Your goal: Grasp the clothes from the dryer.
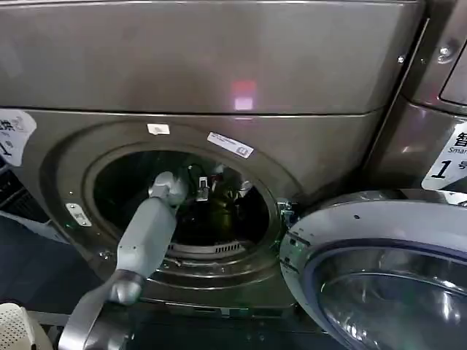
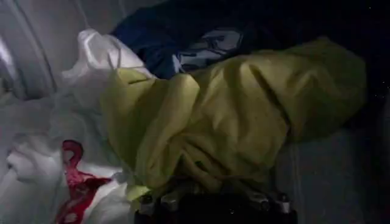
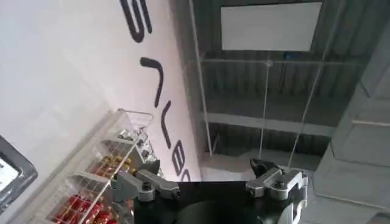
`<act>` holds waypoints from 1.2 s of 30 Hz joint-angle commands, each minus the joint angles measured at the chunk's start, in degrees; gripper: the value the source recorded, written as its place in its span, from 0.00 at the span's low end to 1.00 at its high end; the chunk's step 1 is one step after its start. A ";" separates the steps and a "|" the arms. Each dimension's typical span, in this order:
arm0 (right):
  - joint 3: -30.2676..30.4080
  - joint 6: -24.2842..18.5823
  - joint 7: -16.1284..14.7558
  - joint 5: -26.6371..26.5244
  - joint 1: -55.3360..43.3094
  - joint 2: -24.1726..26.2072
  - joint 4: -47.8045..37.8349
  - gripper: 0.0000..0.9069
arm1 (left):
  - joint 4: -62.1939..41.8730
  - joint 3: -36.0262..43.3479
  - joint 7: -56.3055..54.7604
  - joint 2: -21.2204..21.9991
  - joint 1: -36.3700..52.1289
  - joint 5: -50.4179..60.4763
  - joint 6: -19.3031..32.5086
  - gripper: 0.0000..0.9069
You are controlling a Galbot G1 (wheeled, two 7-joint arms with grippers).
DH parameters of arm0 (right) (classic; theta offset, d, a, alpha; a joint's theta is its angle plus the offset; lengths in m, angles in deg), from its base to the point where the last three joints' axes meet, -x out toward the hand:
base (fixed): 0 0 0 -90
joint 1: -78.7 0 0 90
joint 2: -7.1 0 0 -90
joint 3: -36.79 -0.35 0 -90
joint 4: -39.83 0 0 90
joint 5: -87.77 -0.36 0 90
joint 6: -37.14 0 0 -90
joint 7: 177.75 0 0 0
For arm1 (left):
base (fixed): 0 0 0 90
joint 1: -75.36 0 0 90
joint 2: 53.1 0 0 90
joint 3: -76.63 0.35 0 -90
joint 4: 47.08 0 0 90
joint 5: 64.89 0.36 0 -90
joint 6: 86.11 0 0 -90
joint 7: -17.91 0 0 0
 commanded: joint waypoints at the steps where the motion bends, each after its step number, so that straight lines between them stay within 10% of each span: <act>1: -0.22 -0.12 0.00 -0.30 0.15 0.13 -0.21 1.00 | 6.76 0.74 -19.68 0.39 -2.68 -4.14 -9.86 0.00; 21: -0.01 -0.13 0.13 -0.46 0.00 0.24 -0.40 1.00 | 18.06 -4.16 -62.49 3.44 -11.41 -52.92 -13.64 0.00; 36: -0.01 -0.28 -0.01 -0.55 -0.14 -0.26 -0.23 1.00 | 31.90 -10.06 -67.17 7.99 -24.45 -68.79 -9.13 0.00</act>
